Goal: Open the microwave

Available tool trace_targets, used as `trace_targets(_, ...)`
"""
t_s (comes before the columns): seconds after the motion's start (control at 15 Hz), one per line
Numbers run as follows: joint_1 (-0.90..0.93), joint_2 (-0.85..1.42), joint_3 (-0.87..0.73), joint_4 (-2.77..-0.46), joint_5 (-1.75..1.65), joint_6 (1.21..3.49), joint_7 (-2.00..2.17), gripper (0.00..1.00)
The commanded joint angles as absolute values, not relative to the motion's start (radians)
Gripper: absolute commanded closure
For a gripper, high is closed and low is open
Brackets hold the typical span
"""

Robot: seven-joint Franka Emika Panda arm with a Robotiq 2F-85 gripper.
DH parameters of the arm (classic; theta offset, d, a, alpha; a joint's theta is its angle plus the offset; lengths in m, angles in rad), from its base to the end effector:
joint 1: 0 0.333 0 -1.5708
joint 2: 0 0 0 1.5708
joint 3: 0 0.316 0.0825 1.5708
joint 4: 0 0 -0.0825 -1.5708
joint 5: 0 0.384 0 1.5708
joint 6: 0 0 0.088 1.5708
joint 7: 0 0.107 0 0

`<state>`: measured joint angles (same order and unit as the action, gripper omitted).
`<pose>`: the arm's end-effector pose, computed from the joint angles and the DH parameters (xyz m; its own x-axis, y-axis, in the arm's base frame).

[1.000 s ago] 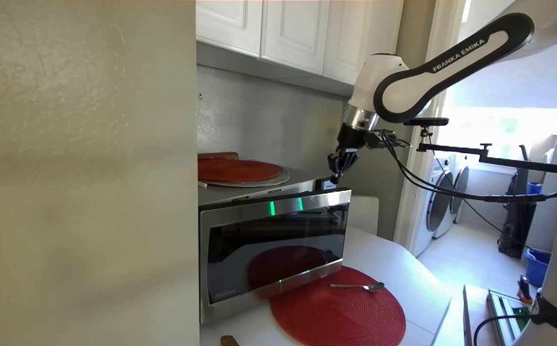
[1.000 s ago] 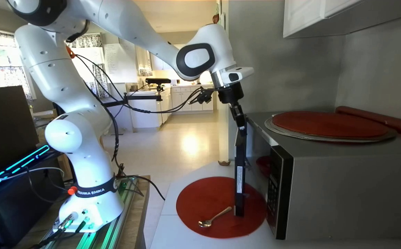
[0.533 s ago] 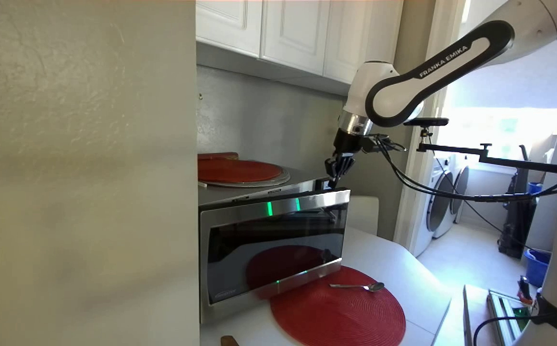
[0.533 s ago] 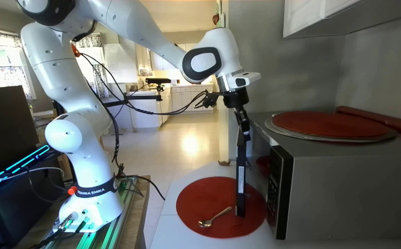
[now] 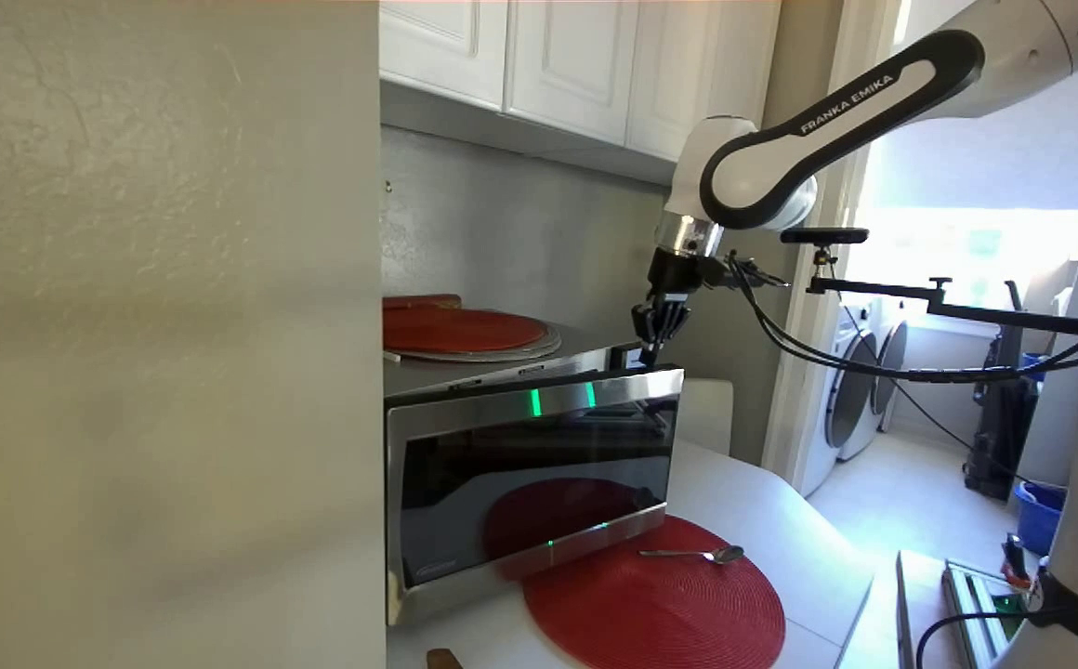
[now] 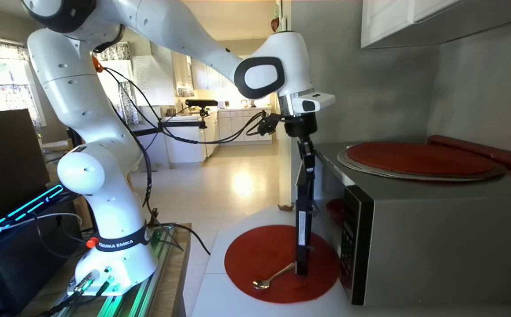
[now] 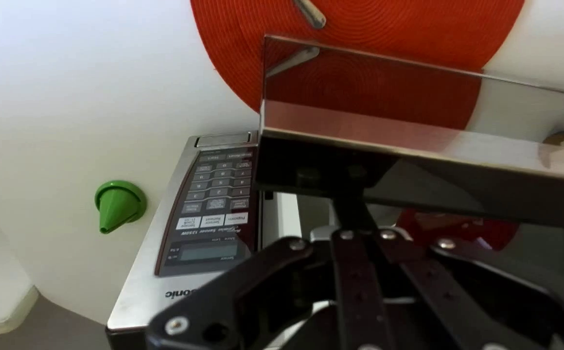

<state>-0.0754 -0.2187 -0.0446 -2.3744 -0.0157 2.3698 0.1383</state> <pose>0.4829 -0.0588 0.4302 0.9469 -0.2428 0.2107 -0.2429 -0.9697 -0.0259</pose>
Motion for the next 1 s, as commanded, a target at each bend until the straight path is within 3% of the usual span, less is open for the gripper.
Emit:
trace_targets(0.0, -0.037, -0.248, -0.046, -2.367, 0.109, 2.207, 0.106, 1.00)
trace_targets(0.33, 0.021, -0.294, -0.010, -2.359, 0.254, 2.030, 0.129, 1.00)
trace_targets(0.67, -0.006, -0.315, 0.009, -2.396, 0.149, 2.249, 0.123, 1.00)
trace_targets(0.73, -0.020, -0.313, 0.008, -2.402, 0.113, 2.270, 0.135, 0.74)
trace_targets(0.93, -0.068, -0.310, 0.023, -2.411, -0.016, 2.288, 0.212, 0.60)
